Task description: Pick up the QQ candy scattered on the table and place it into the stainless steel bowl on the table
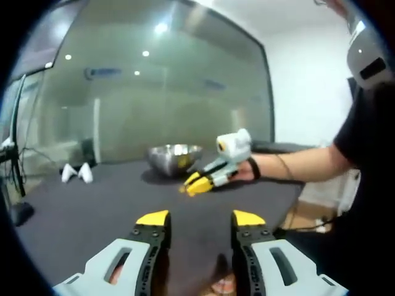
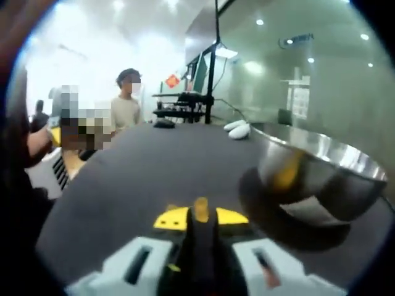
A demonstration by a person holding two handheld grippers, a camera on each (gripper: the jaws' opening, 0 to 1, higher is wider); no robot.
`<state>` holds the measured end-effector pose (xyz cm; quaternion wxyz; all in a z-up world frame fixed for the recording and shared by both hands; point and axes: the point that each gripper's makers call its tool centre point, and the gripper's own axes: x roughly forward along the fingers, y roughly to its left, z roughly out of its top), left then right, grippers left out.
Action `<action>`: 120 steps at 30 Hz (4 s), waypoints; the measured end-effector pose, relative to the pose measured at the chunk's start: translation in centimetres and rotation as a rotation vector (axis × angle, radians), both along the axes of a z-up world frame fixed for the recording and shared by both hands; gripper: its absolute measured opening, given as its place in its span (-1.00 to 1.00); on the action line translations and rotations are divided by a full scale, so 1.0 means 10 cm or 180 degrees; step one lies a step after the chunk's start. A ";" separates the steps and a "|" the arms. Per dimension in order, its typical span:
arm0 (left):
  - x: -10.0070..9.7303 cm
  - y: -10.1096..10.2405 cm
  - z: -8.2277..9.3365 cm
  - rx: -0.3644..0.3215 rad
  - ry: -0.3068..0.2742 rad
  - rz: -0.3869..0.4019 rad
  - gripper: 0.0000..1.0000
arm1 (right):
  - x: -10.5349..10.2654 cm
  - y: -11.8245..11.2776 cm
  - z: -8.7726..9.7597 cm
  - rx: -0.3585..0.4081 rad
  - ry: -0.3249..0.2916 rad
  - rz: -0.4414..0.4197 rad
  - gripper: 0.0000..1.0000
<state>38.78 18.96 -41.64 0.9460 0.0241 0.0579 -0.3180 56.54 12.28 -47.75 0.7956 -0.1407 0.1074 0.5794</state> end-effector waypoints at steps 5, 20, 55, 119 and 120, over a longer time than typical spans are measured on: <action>0.00 -0.01 0.01 -0.0001 -0.0007 -0.0012 -0.20 | 0.01 -0.01 -0.01 0.0031 0.0042 -0.0011 -0.82; 0.01 -0.04 0.02 0.0017 -0.0018 -0.0050 -0.20 | -0.01 -0.22 0.42 0.0368 -0.0172 -0.0188 -0.82; -0.04 -0.16 0.07 0.0070 -0.0083 -0.0118 -0.20 | 1.08 -0.82 1.46 0.1265 -0.0903 -0.1442 -0.52; -0.01 0.00 0.02 0.0111 -0.0067 -0.0046 -0.18 | -0.29 0.17 0.00 -0.0025 -0.0047 0.0302 -0.73; -0.01 0.00 0.01 0.0114 -0.0060 -0.0046 -0.18 | -0.28 0.17 0.00 -0.0025 -0.0045 0.0299 -0.74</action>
